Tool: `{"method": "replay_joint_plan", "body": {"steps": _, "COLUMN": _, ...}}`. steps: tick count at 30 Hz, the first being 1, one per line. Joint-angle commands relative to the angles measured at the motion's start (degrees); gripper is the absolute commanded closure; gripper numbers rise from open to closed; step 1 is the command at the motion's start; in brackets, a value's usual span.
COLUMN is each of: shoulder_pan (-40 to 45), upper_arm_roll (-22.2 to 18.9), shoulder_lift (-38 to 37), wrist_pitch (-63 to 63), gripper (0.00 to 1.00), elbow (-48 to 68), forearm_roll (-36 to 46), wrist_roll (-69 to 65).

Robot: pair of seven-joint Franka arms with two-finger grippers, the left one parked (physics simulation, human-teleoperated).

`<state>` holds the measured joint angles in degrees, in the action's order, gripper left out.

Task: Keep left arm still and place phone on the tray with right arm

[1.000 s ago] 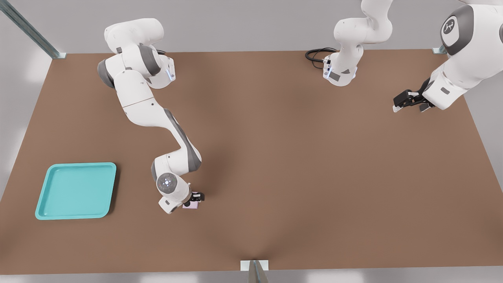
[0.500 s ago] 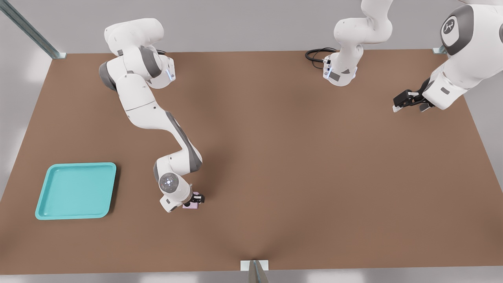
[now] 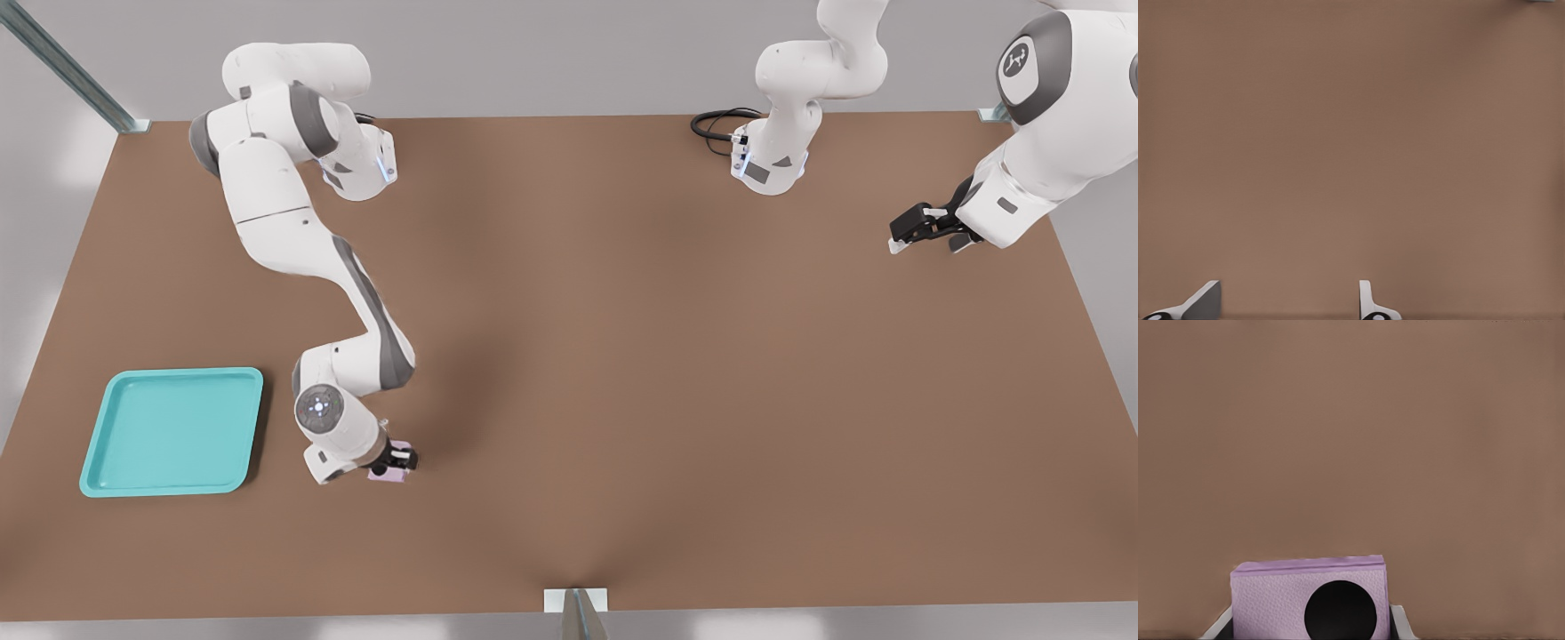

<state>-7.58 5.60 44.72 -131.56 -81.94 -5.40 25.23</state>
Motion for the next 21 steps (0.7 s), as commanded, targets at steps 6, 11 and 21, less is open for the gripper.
{"method": "replay_joint_plan", "body": {"steps": 6, "shoulder_pan": 20.32, "upper_arm_roll": 0.91, "shoulder_lift": -12.29, "wrist_pitch": 2.54, "gripper": 0.25, "elbow": -14.48, "forearm_roll": -0.32, "wrist_roll": -31.55}}
{"method": "replay_joint_plan", "body": {"steps": 11, "shoulder_pan": 33.42, "upper_arm_roll": 1.70, "shoulder_lift": -8.86, "wrist_pitch": 1.40, "gripper": 0.25, "elbow": -13.51, "forearm_roll": 0.04, "wrist_roll": -48.08}}
{"method": "replay_joint_plan", "body": {"steps": 21, "shoulder_pan": 33.16, "upper_arm_roll": 11.26, "shoulder_lift": -17.21, "wrist_pitch": 27.99, "gripper": 0.00, "elbow": 6.06, "forearm_roll": -0.23, "wrist_roll": -43.97}}
